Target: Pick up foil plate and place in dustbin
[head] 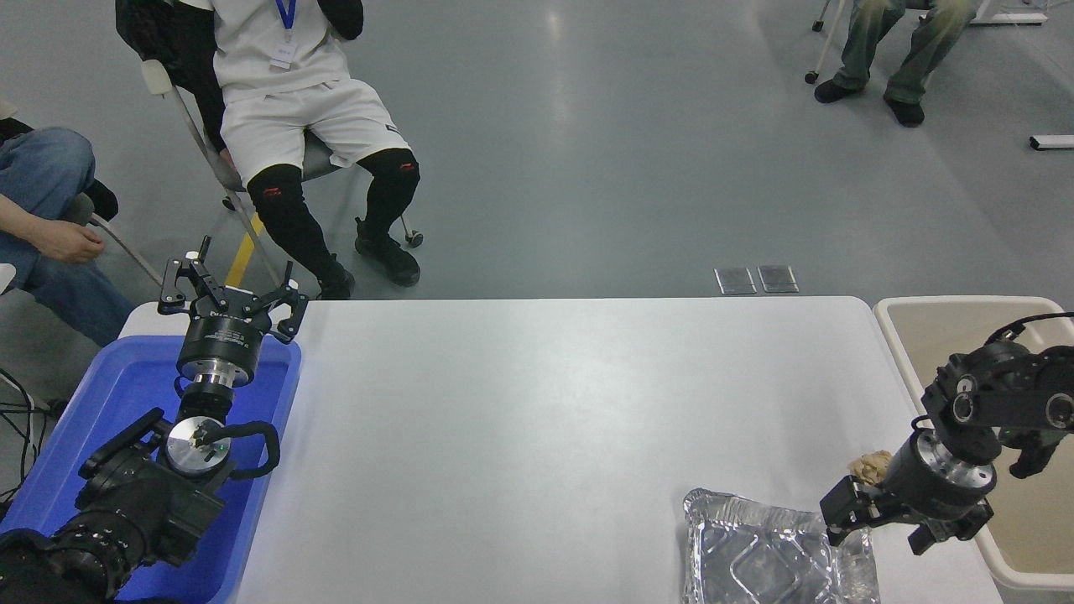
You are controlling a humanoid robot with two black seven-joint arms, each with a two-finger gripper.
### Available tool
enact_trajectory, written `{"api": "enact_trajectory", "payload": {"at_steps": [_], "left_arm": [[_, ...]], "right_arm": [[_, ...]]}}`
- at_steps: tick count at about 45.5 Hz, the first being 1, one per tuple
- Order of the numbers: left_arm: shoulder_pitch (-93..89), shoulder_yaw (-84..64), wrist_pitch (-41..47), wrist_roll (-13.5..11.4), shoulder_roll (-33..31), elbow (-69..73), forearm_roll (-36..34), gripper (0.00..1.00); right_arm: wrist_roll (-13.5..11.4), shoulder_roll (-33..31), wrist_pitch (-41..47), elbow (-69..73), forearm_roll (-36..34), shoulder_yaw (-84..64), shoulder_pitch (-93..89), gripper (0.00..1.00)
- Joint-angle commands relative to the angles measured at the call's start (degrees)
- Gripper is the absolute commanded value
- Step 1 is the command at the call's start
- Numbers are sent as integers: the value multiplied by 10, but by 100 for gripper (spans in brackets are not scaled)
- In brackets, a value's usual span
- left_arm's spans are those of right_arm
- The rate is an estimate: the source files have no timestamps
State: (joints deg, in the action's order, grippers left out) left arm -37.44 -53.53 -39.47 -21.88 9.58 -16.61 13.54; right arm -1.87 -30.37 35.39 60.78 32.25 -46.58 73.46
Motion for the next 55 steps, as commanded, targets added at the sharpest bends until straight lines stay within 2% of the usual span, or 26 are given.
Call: {"api": "enact_trajectory", "payload": {"at_steps": [1, 6, 20, 22, 28, 37, 39, 44, 45, 55], "left_arm": [[0, 0, -1, 0, 0, 0, 0, 99], [0, 0, -1, 0, 0, 0, 0, 99], [0, 0, -1, 0, 0, 0, 0, 99], [0, 0, -1, 0, 0, 0, -1, 99], [0, 0, -1, 0, 0, 0, -1, 99], [0, 0, -1, 0, 0, 0, -1, 99], [0, 0, -1, 0, 0, 0, -1, 99], [0, 0, -1, 0, 0, 0, -1, 99], [0, 0, -1, 0, 0, 0, -1, 99], [0, 0, -1, 0, 0, 0, -1, 99]], "right_arm": [[0, 10, -18, -14, 11, 11, -21, 100], [0, 9, -18, -15, 37, 11, -30, 100], [-1, 1, -29, -17, 36, 7, -51, 91], [-1, 0, -26, -14, 36, 6, -50, 83], [-1, 0, -23, -6, 34, -6, -50, 50], [-1, 0, -23, -1, 32, -10, -51, 37], [-1, 0, -23, 1, 31, -10, -52, 30], [-1, 0, -23, 7, 29, -9, -52, 3], [-1, 0, -23, 9, 29, -9, -52, 0], [1, 0, -20, 19, 20, -2, -53, 0]]}}
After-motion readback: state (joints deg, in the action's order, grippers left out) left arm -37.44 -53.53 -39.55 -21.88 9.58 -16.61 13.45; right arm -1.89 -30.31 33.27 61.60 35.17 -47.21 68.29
